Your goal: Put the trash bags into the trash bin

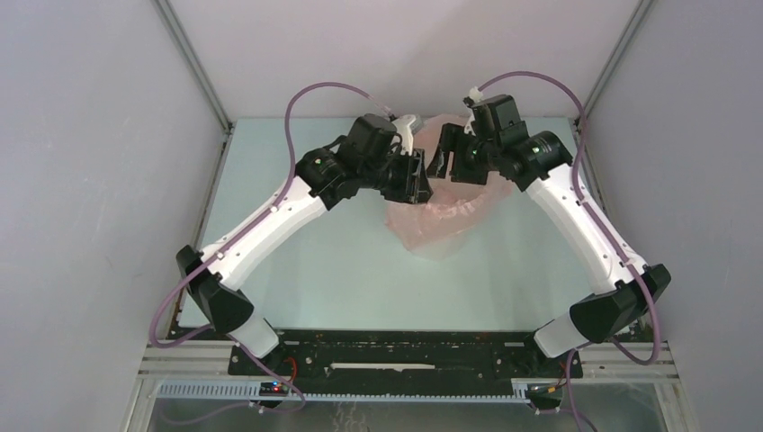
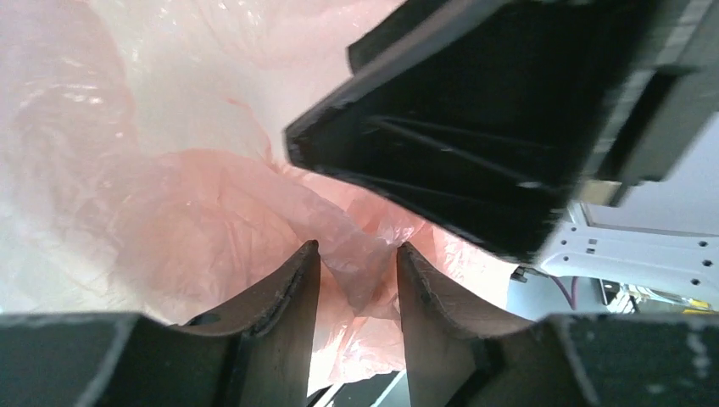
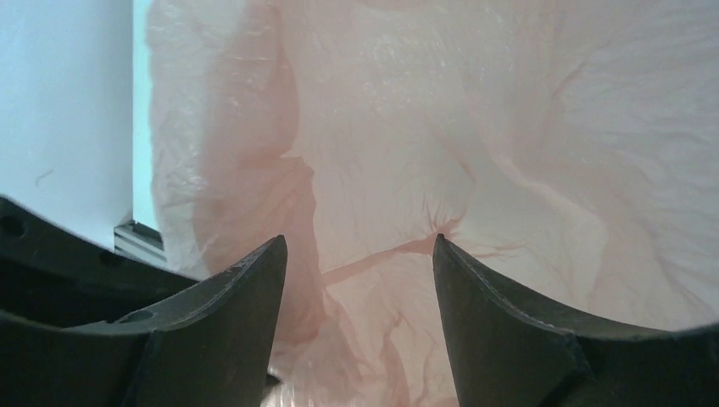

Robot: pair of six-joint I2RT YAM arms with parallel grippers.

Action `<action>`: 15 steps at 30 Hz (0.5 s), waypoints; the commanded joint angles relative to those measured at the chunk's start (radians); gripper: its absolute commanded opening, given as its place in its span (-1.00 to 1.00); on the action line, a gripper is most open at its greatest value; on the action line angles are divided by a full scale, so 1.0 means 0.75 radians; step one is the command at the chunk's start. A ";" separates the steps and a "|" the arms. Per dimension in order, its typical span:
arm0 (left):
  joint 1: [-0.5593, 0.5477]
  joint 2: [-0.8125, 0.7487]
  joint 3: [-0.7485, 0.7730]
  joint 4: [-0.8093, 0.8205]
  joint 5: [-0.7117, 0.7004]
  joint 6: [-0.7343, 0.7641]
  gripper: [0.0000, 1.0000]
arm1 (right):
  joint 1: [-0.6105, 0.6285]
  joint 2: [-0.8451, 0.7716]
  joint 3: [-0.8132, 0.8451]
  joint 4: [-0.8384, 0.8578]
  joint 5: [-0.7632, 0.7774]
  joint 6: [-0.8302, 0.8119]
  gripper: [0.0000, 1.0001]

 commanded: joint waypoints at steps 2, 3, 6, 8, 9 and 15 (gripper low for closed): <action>0.005 0.004 0.090 -0.068 -0.061 0.067 -0.12 | -0.079 -0.107 0.070 -0.028 -0.139 -0.070 0.47; 0.004 0.000 0.104 -0.073 -0.067 0.071 -0.11 | -0.096 -0.123 0.072 -0.020 -0.170 -0.088 0.48; 0.007 0.001 0.169 -0.121 -0.074 0.086 -0.07 | -0.131 -0.165 0.083 0.034 -0.291 -0.106 0.49; 0.012 0.000 0.226 -0.148 -0.063 0.085 0.00 | -0.135 -0.177 0.103 0.053 -0.337 -0.100 0.49; 0.016 -0.002 0.258 -0.164 -0.055 0.080 0.06 | -0.133 -0.182 0.108 0.061 -0.350 -0.099 0.48; 0.092 -0.065 0.380 -0.197 -0.034 0.013 0.30 | -0.017 -0.236 -0.014 0.089 -0.310 -0.105 0.37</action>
